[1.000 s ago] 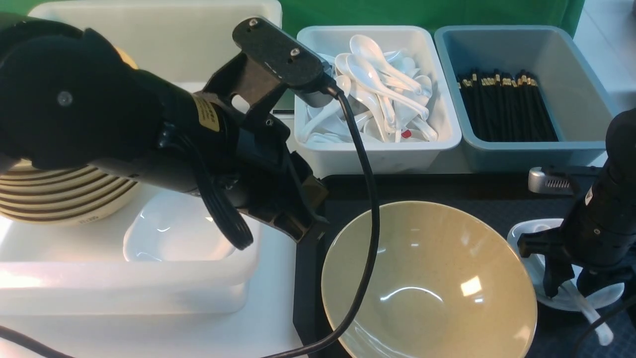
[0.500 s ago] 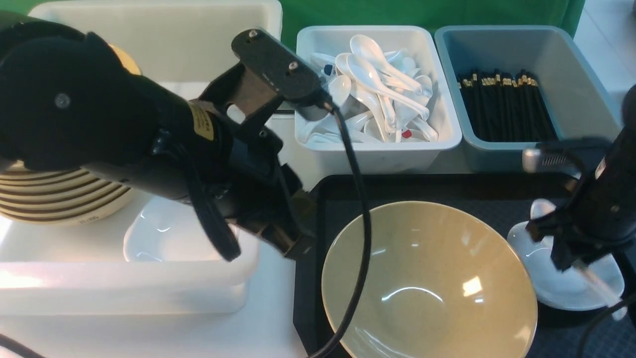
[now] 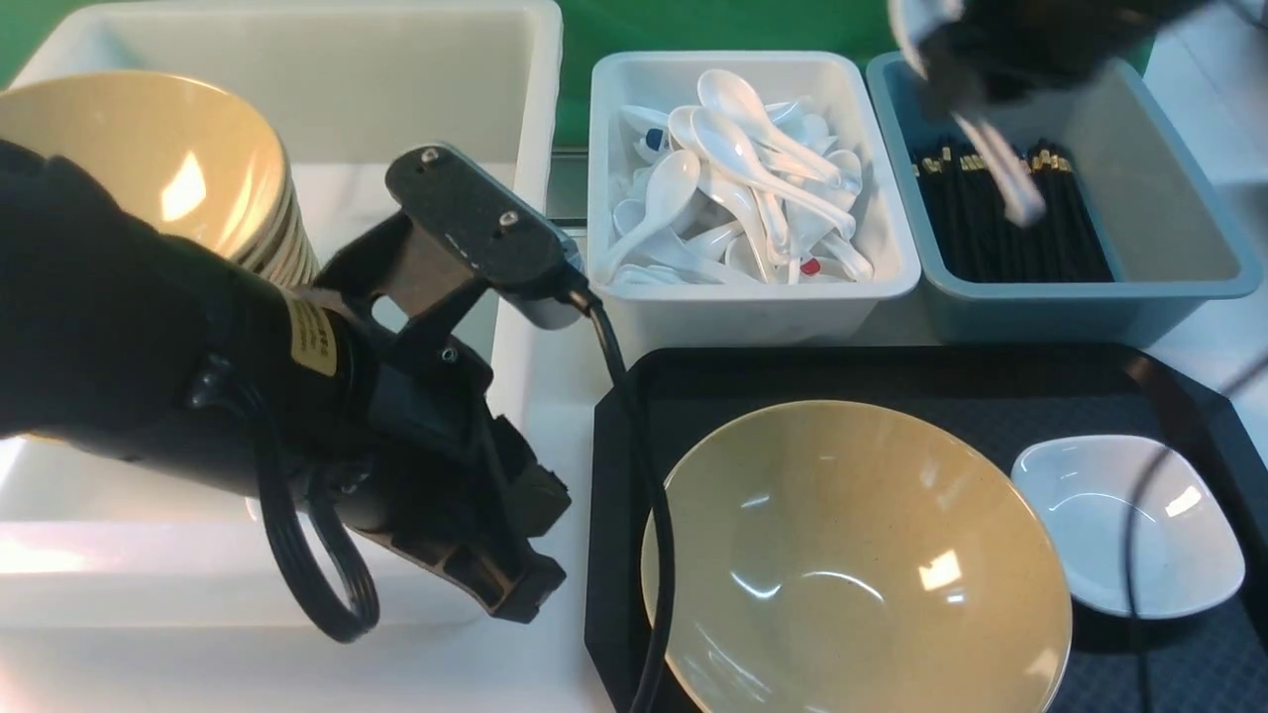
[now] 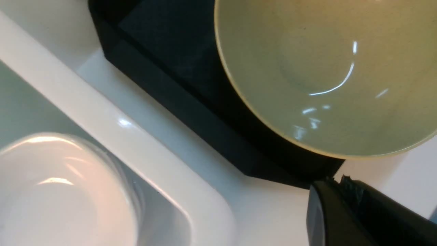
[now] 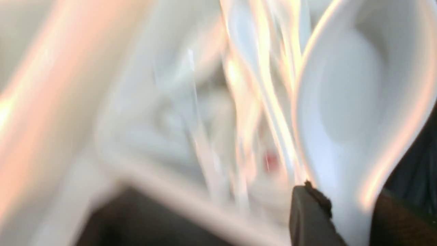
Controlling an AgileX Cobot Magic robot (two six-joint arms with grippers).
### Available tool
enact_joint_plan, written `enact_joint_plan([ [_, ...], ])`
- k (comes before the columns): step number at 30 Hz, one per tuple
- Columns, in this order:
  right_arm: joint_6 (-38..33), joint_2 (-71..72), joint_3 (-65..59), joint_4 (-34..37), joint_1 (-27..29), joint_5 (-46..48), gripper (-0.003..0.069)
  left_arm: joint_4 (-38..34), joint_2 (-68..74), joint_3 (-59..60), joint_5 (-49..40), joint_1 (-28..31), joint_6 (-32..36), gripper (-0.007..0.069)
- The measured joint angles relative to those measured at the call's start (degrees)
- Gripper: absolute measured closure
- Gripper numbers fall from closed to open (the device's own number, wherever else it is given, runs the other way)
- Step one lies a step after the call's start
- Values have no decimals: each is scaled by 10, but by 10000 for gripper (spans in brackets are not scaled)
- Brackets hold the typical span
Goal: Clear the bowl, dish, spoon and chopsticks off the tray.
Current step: Use the right arm to put the soup spoon into the small storage box in the middle, then use the left arm to grab the yellow noodle bowl on the left
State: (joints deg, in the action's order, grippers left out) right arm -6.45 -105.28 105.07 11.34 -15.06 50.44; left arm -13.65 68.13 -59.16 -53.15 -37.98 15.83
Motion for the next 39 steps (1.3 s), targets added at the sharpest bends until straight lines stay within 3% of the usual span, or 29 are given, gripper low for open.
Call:
enact_joint_plan([
  [7, 42, -189, 201, 5, -9, -75, 403, -40, -8, 0, -20, 0, -2, 640],
  [10, 65, -259, 282, 5, -9, -61, 246, -44, -9, 0, -39, 0, -2, 640],
  [11, 65, -262, 286, 5, -9, -56, 236, -44, -9, 0, -41, 0, -3, 640],
  [12, 69, -275, 309, 5, -9, -34, 167, -44, -9, 0, -44, 0, -7, 640],
  [13, 69, -275, 309, 5, -9, -30, 167, -44, -9, 0, -44, 0, -8, 640],
  [14, 65, -278, 334, 5, -9, 5, 98, -43, -9, 0, -44, 0, -11, 640],
  [17, 36, -270, 375, 4, -9, 77, 58, -32, -9, 0, -38, 0, -26, 640],
  [22, -40, -207, 401, 1, -9, 203, 117, 35, -6, -7, -11, 0, -117, 640],
  [28, -64, -53, 266, -1, -9, 215, 258, 87, 54, -94, -22, 1, -149, 594],
  [32, -86, 73, 99, -2, -9, 215, 349, 80, 124, -171, -43, -5, -92, 477],
  [33, -87, 87, 80, -2, -9, 215, 358, 80, 128, -171, -43, -5, -92, 477],
  [39, -108, 297, -207, -2, -9, 196, 449, 73, 260, -251, -66, -27, -55, 217],
])
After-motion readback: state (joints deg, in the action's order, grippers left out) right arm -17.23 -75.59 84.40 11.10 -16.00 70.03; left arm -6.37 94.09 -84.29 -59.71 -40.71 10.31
